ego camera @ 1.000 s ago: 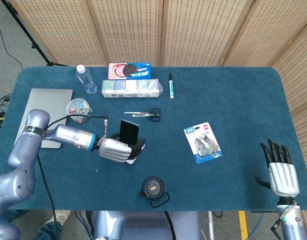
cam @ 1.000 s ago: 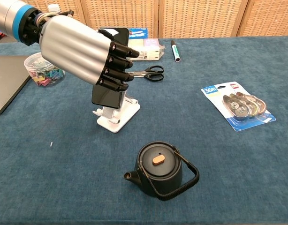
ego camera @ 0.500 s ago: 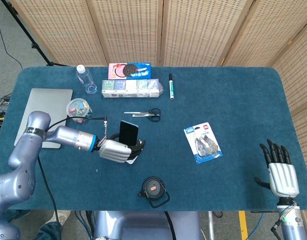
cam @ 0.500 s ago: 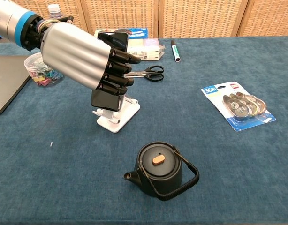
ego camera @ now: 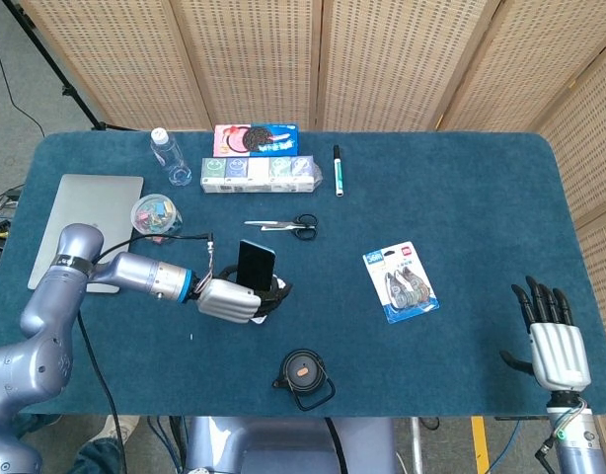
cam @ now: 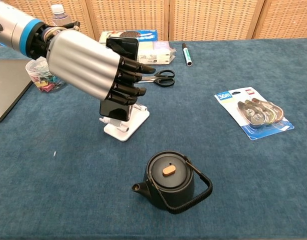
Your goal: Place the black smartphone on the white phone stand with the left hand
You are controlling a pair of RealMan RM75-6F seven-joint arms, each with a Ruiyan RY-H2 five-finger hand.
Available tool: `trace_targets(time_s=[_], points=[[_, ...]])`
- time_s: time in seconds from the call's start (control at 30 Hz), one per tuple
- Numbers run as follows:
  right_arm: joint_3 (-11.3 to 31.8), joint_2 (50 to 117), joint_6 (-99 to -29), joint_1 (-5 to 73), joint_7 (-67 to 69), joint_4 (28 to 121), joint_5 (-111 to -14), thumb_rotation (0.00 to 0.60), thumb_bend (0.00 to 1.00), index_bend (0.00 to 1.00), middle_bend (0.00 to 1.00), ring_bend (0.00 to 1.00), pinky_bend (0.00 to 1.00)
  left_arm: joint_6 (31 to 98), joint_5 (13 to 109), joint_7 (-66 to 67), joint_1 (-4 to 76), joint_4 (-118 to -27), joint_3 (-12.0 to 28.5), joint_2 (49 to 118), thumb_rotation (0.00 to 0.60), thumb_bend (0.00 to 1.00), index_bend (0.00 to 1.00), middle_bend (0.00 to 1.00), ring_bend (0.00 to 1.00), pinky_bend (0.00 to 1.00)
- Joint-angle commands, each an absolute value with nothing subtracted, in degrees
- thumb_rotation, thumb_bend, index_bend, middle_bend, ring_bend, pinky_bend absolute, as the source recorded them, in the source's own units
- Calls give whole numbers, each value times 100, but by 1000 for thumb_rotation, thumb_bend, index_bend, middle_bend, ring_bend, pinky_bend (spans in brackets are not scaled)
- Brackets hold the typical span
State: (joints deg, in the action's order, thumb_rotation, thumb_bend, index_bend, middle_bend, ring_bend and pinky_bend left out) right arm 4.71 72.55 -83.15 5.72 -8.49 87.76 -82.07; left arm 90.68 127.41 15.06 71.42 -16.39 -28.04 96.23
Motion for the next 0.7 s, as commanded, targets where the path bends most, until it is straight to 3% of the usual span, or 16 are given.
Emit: trace_targets(time_s=[0.03,0.47,0.7], points=[[461,7237,-8311,570,-821,8805,-8225,600,0,69,0,0,0,9012,12754,1605,7124,-1668,-2817,9675,600,505,406,316,397,192],[446,7169,-8303,562,-735,8886,-8261,600,0,69,0,0,0,8908,12639,1829,7014,-1773,-2733,9657,600,504,406,158,350,155],[433,7163,-8310,551,-738,8904,-8272,600,0,69,0,0,0,8867,12623,1901,7008,-1830,-2704,9675,600,493,406,122,333,154]])
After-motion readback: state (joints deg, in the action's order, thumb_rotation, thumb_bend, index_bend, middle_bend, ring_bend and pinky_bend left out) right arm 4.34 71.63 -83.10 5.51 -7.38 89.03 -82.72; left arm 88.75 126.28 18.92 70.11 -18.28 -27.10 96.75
